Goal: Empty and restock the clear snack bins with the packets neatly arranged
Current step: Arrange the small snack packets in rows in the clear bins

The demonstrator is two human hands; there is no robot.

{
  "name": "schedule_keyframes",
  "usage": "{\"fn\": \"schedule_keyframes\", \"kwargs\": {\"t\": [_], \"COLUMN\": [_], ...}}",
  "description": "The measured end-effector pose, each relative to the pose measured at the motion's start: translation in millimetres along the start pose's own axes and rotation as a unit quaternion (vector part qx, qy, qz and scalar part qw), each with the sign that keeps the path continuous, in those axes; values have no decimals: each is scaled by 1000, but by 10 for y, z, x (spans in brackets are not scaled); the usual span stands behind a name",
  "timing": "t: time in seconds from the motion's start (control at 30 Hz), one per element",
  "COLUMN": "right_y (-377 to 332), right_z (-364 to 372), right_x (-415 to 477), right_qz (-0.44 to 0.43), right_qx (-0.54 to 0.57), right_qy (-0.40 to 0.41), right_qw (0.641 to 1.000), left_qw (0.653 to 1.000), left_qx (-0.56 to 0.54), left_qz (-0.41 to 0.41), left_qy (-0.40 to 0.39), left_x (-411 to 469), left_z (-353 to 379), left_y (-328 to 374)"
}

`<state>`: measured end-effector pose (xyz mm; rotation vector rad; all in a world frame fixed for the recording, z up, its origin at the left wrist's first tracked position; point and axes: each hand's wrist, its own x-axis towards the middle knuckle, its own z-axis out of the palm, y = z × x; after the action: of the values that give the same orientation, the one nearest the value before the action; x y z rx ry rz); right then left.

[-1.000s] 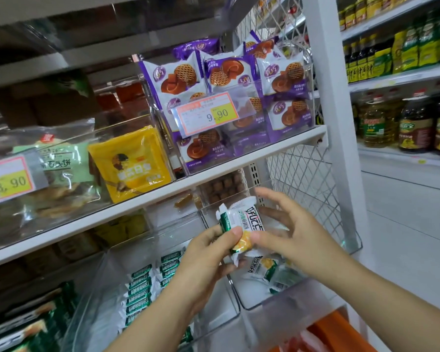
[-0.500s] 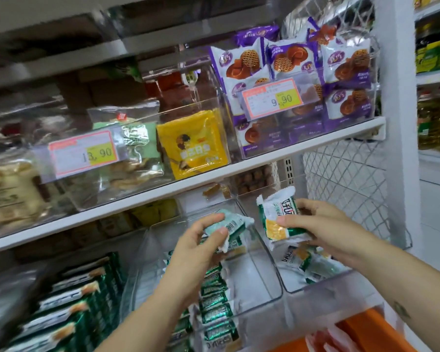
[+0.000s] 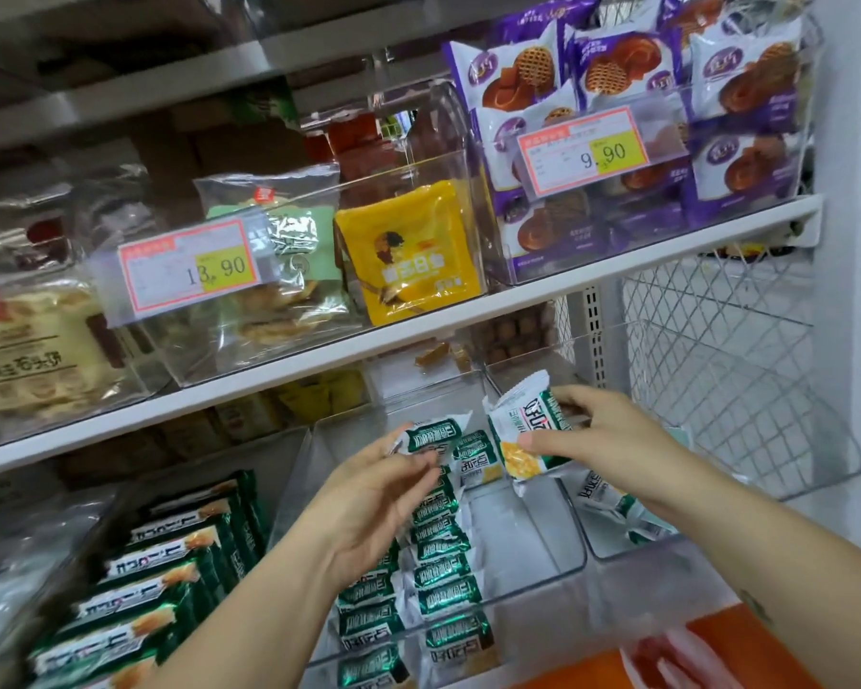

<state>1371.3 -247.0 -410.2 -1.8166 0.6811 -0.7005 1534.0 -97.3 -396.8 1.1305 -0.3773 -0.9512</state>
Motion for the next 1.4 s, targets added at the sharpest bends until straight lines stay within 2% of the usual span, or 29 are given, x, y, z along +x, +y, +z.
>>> {"fn": "schedule_keyframes", "kwargs": {"t": [0.2,0.37,0.43,0.57,0.63,0.73,0.83,0.97,1.07,1.2,1.33,1.4], "right_y": [-5,-16,-19,11,28,58,113,223,302,378,391,360], "right_z": [15,-48,-77,-74,-63,-69,-86,-91,-90,-64,-42,-43], "right_x": [-8,-52,-58,-31,-14,33,93,169,203,256,272,261], "right_qz": [-16,-37,-41,-36,-43,-53,-52,-43,-43,-51,-51,-57], "right_qx": [-16,-23,-32,-20,3,32,47,58,73,84,82,66], "right_qy": [-12,-27,-23,18,37,67,82,88,86,73,74,77], "right_qw": [1000,999,998,999,998,996,994,993,993,993,993,993], "left_qw": [975,903,888,919,905,852,805,747,681,616,507,497], "left_qx": [216,410,429,371,400,491,564,647,721,778,850,858], "left_qz": [3,95,129,110,126,172,180,152,127,117,140,131], "left_qy": [54,92,104,76,68,50,46,19,-5,20,27,15], "left_x": [52,72,119,298,447,685,974,1311,1447,1628,1679,1634], "left_z": [30,-2,-58,-74,-59,-2,40,-90,-216,-200,-111,-75], "left_y": [-98,-94,-86,-105,-139,-184,-263,-384,-465,-565,-606,-571]}}
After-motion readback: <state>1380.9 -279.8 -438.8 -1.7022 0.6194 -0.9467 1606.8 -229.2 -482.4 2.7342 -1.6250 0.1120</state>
